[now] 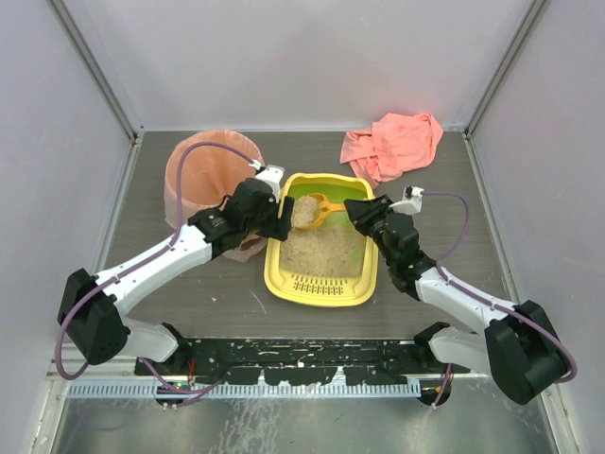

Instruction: Clean the litter box

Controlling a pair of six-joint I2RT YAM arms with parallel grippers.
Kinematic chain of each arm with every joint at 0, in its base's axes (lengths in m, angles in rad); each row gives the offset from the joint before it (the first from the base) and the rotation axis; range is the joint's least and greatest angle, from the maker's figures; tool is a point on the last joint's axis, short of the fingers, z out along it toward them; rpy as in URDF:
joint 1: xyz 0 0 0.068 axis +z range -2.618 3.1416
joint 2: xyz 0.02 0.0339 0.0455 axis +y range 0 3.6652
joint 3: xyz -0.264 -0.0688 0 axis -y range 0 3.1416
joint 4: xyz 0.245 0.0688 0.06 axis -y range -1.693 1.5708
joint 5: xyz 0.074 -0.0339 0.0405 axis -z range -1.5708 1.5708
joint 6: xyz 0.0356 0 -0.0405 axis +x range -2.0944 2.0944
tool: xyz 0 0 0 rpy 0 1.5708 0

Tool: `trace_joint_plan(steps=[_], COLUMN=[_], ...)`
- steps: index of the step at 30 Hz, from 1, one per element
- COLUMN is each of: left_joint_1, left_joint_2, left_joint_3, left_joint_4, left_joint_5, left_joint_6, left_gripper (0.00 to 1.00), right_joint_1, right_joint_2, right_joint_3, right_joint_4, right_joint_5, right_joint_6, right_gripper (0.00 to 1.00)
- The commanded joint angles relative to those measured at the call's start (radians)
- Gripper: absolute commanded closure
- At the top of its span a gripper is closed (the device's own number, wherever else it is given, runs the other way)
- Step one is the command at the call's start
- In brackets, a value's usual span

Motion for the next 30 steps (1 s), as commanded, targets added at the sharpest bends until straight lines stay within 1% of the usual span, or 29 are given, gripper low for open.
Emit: trace_joint_plan(steps=[1,6,10,11,17,20,23,26,28,30], left_joint_1=[0.005,0.005,0.005,0.006,0.006,0.006,0.006,0.006,0.007,0.006], left_joint_2=[-0.055,-0.082,-0.091,-0.12,-0.135,-0.154,-0.188,-0.238,-0.292,-0.347], left_joint_3=[0.034,0.032,0.024,0.025,0.055,0.075,0.097,0.138,0.158,0.157], left_joint_4=[0.016,0.021,0.05,0.054,0.06,0.059,0.037,-0.012,-0.055,-0.09], left_joint_5=[0.038,0.073,0.13,0.144,0.243,0.273,0.263,0.221,0.169,0.089], left_joint_6=[-0.012,0.012,0.034,0.039,0.046,0.045,0.049,0.071,0.087,0.109], left_gripper=[0.27,0.26,0.23,0.22,0.19,0.19,0.18,0.18,0.18,0.17], right_joint_1=[-0.009,-0.049,-0.107,-0.121,-0.215,-0.282,-0.354,-0.436,-0.488,-0.508], right_joint_2=[-0.088,-0.158,-0.207,-0.218,-0.3,-0.329,-0.327,-0.31,-0.295,-0.274], right_joint_3=[0.023,-0.028,-0.066,-0.074,-0.129,-0.17,-0.195,-0.217,-0.231,-0.244], right_joint_4=[0.018,0.005,0.006,0.006,0.004,0.043,0.103,0.171,0.208,0.253], right_joint_5=[0.036,-0.001,-0.089,-0.111,-0.248,-0.333,-0.426,-0.521,-0.573,-0.602], right_joint_6=[0.008,0.062,0.104,0.113,0.171,0.21,0.244,0.296,0.335,0.372], right_gripper=[0.99,0.99,0.99,0.99,0.99,1.0,0.99,0.99,0.99,0.99])
